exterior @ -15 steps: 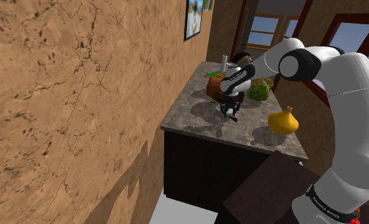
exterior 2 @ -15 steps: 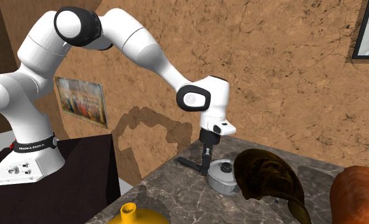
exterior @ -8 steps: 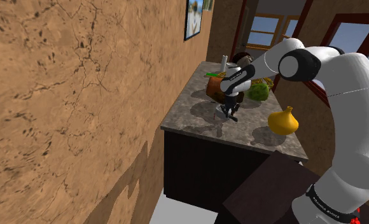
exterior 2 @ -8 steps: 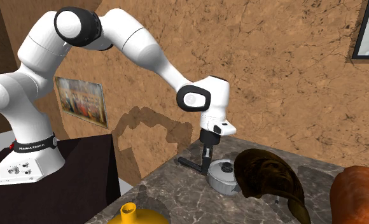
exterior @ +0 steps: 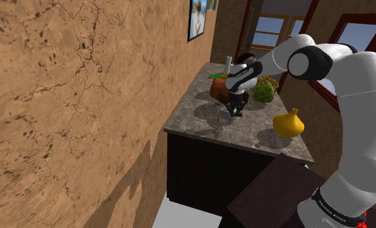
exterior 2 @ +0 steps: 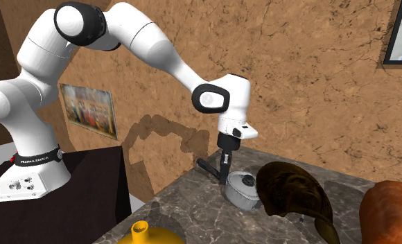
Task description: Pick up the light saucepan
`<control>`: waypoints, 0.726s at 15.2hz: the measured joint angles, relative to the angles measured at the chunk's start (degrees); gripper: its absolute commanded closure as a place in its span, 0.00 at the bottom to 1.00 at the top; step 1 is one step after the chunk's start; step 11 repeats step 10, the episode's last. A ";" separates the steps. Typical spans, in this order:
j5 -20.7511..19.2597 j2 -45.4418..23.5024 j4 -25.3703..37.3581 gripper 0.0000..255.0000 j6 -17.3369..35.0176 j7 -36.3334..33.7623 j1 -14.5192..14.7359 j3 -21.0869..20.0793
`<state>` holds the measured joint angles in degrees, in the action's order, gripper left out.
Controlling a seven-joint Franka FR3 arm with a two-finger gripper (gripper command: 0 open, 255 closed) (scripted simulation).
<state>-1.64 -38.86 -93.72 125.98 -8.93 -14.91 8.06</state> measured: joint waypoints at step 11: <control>-0.36 4.55 0.37 1.00 -4.92 0.24 0.26 0.35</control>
